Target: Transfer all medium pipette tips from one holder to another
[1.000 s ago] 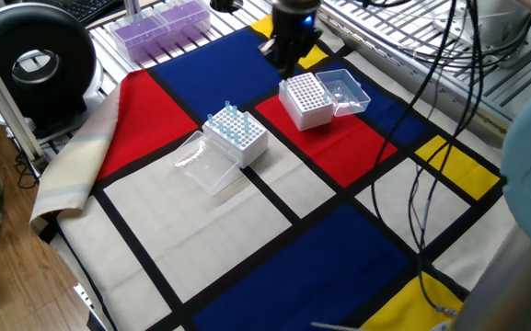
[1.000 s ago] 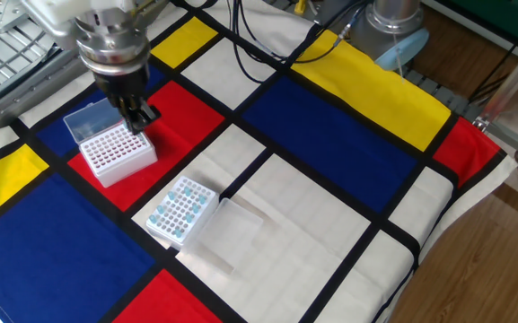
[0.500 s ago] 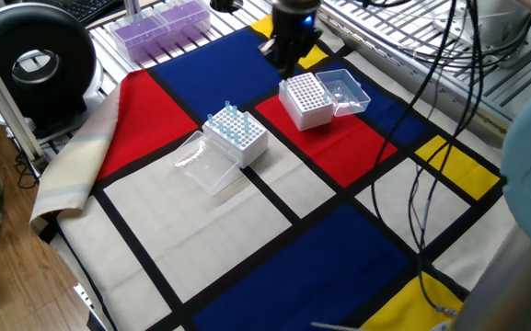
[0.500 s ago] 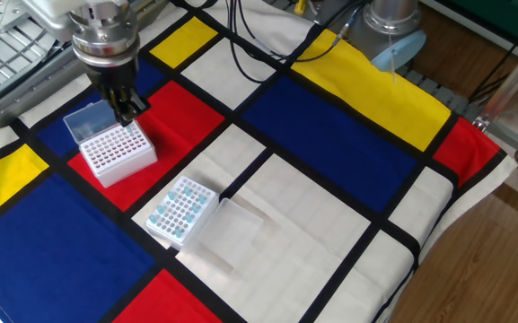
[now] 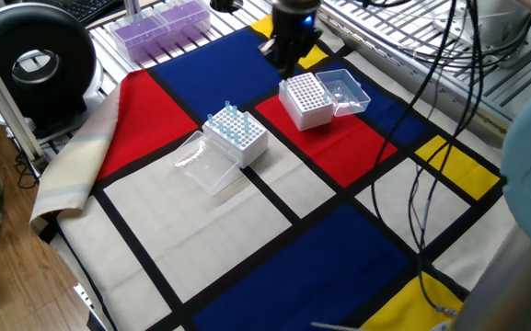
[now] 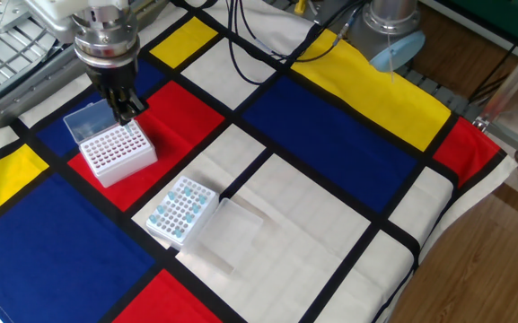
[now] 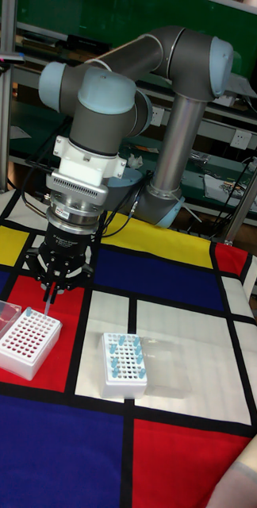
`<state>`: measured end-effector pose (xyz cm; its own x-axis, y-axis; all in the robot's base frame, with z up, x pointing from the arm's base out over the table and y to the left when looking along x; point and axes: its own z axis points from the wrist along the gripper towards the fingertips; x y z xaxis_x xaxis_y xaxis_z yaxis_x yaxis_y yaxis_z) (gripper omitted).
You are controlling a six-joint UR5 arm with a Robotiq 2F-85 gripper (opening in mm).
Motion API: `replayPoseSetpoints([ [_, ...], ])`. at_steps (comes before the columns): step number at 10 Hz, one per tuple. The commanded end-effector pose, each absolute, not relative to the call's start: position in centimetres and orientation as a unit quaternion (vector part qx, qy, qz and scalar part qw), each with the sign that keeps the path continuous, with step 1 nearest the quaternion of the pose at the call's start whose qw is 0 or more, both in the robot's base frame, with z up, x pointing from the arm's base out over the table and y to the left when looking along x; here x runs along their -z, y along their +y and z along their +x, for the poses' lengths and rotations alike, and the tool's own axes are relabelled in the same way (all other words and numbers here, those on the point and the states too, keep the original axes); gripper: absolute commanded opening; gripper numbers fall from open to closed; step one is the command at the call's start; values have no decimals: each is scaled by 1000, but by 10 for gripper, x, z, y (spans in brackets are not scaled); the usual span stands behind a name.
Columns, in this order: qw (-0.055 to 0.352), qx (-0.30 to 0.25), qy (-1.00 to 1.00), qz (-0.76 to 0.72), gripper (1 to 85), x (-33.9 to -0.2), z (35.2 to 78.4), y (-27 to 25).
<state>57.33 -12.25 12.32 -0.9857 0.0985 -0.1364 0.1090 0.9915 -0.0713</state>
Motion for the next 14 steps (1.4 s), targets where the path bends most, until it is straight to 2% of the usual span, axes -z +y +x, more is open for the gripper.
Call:
replayPoseSetpoints([
  [1,73,38,994,65,10,-120,573,-118],
  [14,79,28,993,88,10,-121,574,-107],
])
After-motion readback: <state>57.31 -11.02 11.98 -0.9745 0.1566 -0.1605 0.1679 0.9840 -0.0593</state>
